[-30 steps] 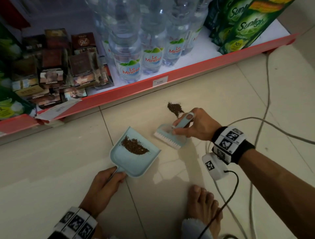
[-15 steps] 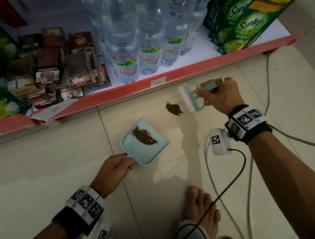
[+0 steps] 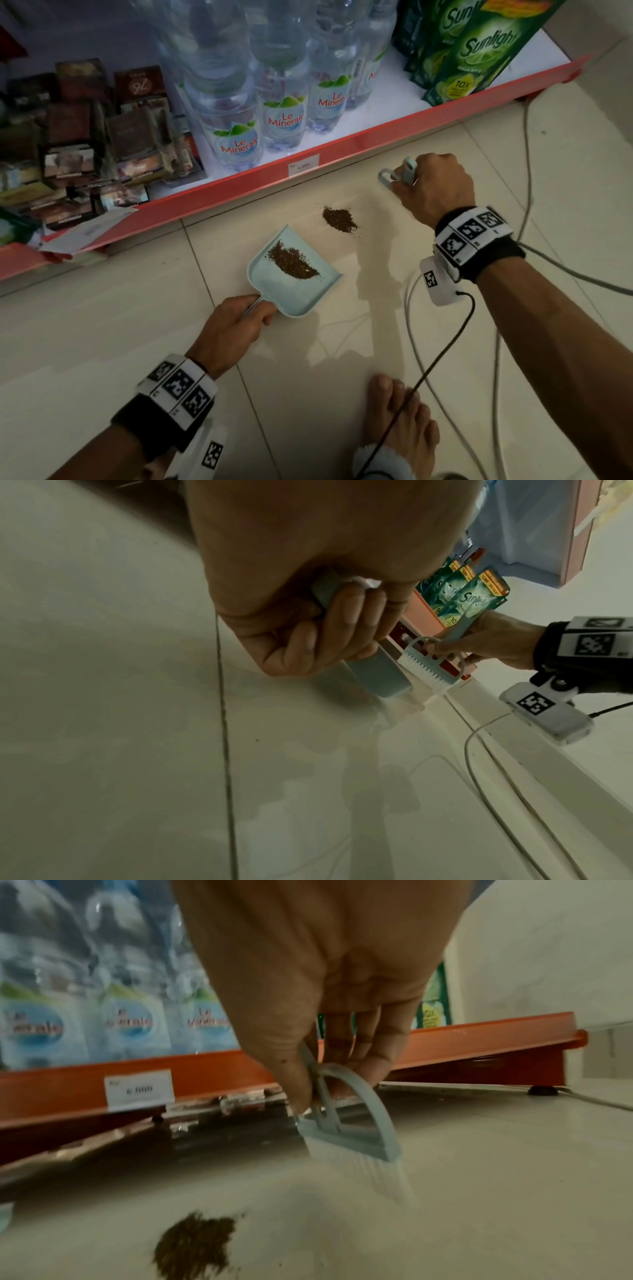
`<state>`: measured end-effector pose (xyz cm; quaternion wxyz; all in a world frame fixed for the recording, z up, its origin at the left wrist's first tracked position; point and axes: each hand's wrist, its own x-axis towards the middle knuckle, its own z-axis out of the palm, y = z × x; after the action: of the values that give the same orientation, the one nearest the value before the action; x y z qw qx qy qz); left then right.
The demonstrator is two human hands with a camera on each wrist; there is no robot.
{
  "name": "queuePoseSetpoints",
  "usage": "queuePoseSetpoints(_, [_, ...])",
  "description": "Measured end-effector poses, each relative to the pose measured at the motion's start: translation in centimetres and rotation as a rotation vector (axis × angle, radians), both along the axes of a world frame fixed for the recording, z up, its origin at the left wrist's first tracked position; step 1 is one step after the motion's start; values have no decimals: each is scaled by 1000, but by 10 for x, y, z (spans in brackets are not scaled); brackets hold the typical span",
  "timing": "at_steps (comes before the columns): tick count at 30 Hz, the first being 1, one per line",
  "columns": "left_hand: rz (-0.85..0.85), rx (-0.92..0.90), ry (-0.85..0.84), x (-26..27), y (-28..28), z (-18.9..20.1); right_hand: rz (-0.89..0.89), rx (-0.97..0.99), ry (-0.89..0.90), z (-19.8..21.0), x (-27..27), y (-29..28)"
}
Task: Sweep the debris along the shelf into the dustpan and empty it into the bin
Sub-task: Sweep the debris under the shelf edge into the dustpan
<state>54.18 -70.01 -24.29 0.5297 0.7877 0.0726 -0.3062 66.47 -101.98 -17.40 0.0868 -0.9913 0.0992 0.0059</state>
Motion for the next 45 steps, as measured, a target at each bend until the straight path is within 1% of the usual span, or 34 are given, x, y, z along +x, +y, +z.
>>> queuePoseSetpoints(2, [-1, -2, 2, -1, 0, -1, 12, -10, -21, -2, 7, 10])
queuePoseSetpoints(5, [-2, 2, 7, -1, -1, -1, 86, -13, -40, -10, 21, 34])
queuePoseSetpoints(8, [-23, 4, -4, 0, -4, 1, 190, -18, 32, -24, 30, 57])
queuePoseSetpoints(11, [-15, 4, -12, 2, -4, 1, 410, -2, 128, -27, 28, 64])
queuePoseSetpoints(15, [9, 1, -10, 3, -1, -2, 725, 21, 251, -15, 14, 44])
queuePoseSetpoints(17, [18, 4, -9, 4, 0, -4, 813, 2, 282, -10, 7, 31])
queuePoseSetpoints(18, [20, 0, -7, 5, 0, -5, 825, 5, 274, -8, 5, 25])
queuePoseSetpoints(21, [15, -18, -4, 6, -1, -5, 752, 67, 152, -3, 3, 11])
queuePoseSetpoints(24, [-5, -21, -15, 7, -3, -4, 531, 37, -14, -1, 6, 6])
queuePoseSetpoints(26, [-21, -15, -22, 7, -4, -2, 368, -14, -10, -5, 8, 6])
queuePoseSetpoints(27, [-23, -12, -22, 7, -4, -2, 329, -27, 30, -8, 8, 8])
queuePoseSetpoints(28, [-20, -10, -20, 7, -5, -1, 327, -24, 79, -10, 6, 11])
queuePoseSetpoints(30, [-10, -8, -16, 8, -5, 0, 382, 14, 139, -13, -1, 18])
queuePoseSetpoints(33, [-10, -2, -23, 10, -7, 0, 410, 120, 99, -13, -17, 29])
queuePoseSetpoints(35, [-18, 14, -32, 10, -9, -1, 358, 90, 16, -11, -22, 31])
queuePoseSetpoints(37, [-25, 38, -39, 12, -11, -2, 269, 46, -72, -9, -22, 27])
queuePoseSetpoints(39, [-31, 60, -41, 15, -14, -4, 169, 62, -112, -7, -20, 20])
queuePoseSetpoints(41, [-43, 85, -44, 18, -17, -6, 112, 85, -44, -7, -18, 12])
queuePoseSetpoints(43, [-55, 110, -42, 22, -21, -7, 119, 75, 54, -8, -19, 6])
queuePoseSetpoints(45, [-54, 125, -28, 25, -26, -7, 108, 57, 64, -6, -23, 2])
